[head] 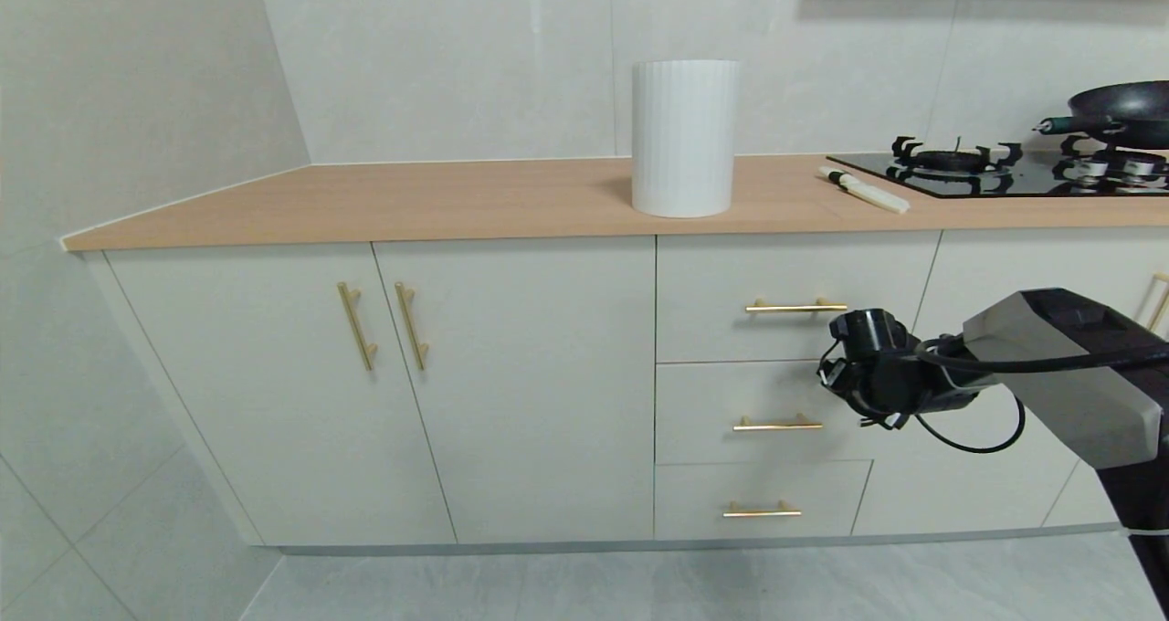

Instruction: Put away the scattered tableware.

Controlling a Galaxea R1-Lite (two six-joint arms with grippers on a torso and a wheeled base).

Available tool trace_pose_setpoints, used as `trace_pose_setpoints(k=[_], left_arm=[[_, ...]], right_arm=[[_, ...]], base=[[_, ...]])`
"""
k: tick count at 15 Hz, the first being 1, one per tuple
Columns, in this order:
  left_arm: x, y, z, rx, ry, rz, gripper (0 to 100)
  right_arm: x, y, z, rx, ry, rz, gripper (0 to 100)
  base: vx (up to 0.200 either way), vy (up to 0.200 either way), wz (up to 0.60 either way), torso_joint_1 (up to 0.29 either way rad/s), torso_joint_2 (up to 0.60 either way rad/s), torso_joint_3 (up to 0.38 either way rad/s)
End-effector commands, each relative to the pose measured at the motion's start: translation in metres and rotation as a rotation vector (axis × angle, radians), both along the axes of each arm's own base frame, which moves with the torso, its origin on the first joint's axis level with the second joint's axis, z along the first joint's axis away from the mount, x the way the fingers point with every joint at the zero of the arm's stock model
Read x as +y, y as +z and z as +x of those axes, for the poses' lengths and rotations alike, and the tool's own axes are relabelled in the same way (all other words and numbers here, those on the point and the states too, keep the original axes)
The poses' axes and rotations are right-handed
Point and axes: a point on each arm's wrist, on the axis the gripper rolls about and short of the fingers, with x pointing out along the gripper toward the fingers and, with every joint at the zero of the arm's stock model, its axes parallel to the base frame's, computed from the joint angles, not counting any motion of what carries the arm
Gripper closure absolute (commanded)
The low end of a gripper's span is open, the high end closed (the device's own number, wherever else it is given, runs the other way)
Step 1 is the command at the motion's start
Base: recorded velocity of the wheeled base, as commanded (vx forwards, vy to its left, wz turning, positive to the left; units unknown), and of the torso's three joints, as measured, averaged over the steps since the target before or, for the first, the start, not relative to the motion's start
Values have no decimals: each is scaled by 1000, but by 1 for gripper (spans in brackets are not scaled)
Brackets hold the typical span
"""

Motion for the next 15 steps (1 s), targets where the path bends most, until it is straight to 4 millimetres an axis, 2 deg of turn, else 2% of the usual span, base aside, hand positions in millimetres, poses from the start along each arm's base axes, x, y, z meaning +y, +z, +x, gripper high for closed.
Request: trace_pose_setpoints(k=[1,10,15], left_arm=[[0,0,0,0,0,1,0],[0,0,0,0,0,1,0],[0,0,0,0,0,1,0]], right_arm=[[0,-1,2,-8,-4,2,0],[1,5,2,-22,-19,-12,0],[3,-4,6,-24,-31,-26,0]], base=[[0,0,0,0,0,0],[0,0,0,0,0,0],[0,0,0,0,0,0]])
